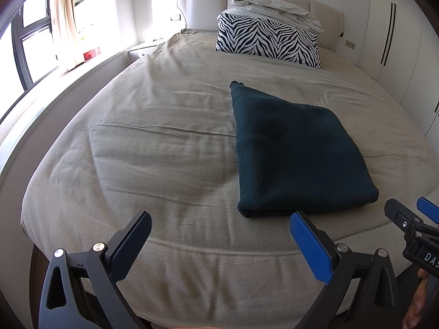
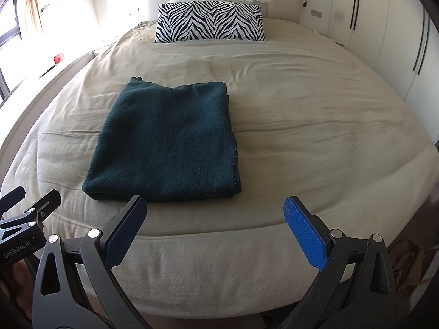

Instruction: Fold small clothes

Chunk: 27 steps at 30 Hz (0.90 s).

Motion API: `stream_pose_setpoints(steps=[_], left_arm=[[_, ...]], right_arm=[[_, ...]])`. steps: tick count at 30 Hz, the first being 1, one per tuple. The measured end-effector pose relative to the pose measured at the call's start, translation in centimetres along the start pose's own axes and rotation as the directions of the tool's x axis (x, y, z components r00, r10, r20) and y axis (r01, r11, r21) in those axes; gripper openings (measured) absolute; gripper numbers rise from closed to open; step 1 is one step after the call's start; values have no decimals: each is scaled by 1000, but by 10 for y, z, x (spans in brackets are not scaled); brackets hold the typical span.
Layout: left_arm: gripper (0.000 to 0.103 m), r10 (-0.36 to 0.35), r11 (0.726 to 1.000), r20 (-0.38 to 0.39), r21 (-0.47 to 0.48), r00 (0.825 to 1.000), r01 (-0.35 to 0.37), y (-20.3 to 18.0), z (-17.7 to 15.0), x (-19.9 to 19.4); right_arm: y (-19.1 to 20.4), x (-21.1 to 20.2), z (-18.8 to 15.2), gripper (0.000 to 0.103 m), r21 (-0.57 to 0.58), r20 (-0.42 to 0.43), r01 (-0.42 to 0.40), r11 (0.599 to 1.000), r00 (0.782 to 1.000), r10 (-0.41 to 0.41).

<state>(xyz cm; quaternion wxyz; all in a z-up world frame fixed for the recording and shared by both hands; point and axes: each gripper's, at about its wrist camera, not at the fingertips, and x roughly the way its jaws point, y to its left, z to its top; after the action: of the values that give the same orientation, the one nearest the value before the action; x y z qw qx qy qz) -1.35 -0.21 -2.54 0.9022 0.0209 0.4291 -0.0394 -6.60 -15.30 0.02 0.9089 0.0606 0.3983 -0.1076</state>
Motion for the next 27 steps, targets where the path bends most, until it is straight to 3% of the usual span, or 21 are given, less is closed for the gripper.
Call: stream_pose_setpoints(steps=[27], left_arm=[[103,10,1000,-2,-2,1000,-10,7,-2,0]], right_arm=[[-4,3,-7,102,-2,-7,-3,1000,1000,3]])
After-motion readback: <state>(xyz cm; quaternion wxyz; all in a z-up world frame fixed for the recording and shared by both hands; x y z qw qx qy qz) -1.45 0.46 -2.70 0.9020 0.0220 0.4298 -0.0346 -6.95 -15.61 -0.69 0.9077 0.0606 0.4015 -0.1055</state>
